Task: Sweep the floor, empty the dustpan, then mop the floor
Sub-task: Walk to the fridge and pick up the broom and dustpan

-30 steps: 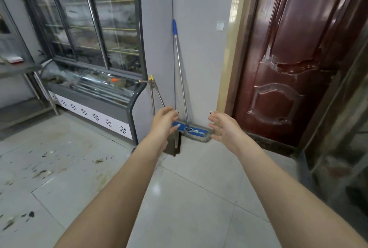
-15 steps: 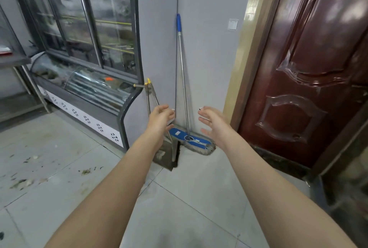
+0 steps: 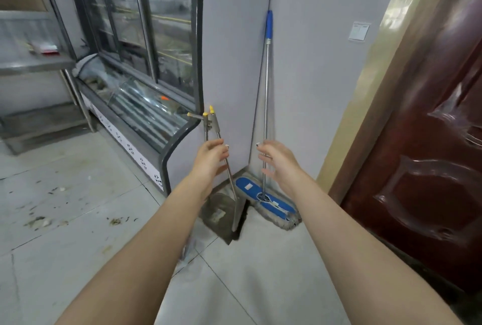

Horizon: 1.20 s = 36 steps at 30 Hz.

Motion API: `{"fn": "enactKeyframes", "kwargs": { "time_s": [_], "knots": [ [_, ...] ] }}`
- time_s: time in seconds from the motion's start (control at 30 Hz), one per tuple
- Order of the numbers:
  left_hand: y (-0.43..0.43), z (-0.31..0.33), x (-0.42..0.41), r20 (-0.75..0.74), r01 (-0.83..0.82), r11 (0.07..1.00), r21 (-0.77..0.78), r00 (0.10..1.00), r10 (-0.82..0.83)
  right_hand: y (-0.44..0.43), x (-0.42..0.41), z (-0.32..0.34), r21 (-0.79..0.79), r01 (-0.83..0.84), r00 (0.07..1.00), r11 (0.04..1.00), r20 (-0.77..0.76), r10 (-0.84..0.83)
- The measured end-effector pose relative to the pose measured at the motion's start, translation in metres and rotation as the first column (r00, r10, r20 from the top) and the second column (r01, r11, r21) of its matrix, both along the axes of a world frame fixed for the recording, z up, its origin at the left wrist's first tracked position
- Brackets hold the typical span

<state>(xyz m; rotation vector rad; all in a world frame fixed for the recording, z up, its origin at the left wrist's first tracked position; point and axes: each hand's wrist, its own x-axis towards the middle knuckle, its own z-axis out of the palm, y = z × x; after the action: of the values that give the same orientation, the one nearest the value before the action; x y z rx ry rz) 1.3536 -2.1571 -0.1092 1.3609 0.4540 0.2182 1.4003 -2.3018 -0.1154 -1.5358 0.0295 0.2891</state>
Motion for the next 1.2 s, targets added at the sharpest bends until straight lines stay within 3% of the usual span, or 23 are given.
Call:
{"fn": "enactKeyframes", "kwargs": {
  "time_s": [0.17,0.53,1.2],
  "knots": [
    [-0.02,-0.002,0.078,-0.052,-0.069,0.997,-0.021,0.996,0.068,-0.011,0.092,-0.01,-0.077,-0.1,0.995,0.992,-0.014,0.099],
    [-0.003,-0.022,0.2,-0.117,-0.226,0.974,0.011,0.967,0.226,0.003,0.246,-0.028,-0.02,-0.231,0.966,0.973,-0.122,0.227],
    [0.109,-0.072,0.398,-0.229,-0.211,0.977,-0.011,0.952,0.203,0.135,0.452,-0.083,-0.094,-0.348,0.92,0.933,-0.225,0.321]
  ]
}}
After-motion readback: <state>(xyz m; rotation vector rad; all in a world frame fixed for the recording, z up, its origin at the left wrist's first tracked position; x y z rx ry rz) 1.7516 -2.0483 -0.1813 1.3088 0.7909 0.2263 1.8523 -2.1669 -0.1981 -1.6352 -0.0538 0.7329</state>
